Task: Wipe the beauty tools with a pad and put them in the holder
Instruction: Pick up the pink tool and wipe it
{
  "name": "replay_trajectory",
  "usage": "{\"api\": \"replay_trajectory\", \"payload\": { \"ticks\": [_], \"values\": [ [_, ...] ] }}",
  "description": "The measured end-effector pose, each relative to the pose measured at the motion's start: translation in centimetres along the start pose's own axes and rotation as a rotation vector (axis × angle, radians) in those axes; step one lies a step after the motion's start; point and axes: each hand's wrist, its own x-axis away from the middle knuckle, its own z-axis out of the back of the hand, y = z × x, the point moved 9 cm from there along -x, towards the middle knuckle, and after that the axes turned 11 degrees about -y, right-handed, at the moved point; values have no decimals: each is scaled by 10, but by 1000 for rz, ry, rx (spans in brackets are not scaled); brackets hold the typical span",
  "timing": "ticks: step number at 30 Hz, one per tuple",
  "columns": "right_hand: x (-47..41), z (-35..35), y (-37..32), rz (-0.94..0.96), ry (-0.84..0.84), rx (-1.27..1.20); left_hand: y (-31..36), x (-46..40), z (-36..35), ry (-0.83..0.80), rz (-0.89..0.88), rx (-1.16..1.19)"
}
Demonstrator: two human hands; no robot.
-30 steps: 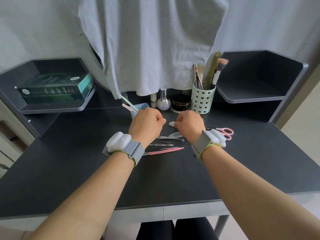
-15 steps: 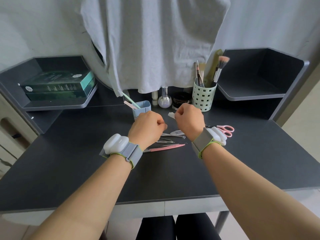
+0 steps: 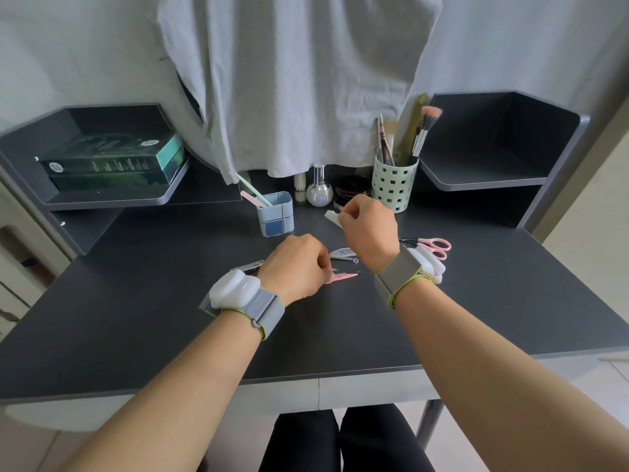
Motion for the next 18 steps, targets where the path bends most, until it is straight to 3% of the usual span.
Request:
{"api": "replay_trajectory", "payload": {
  "ticks": [18],
  "values": [
    [9, 5, -7, 22, 2, -34, -4, -4, -9, -83, 38, -79]
  ]
}}
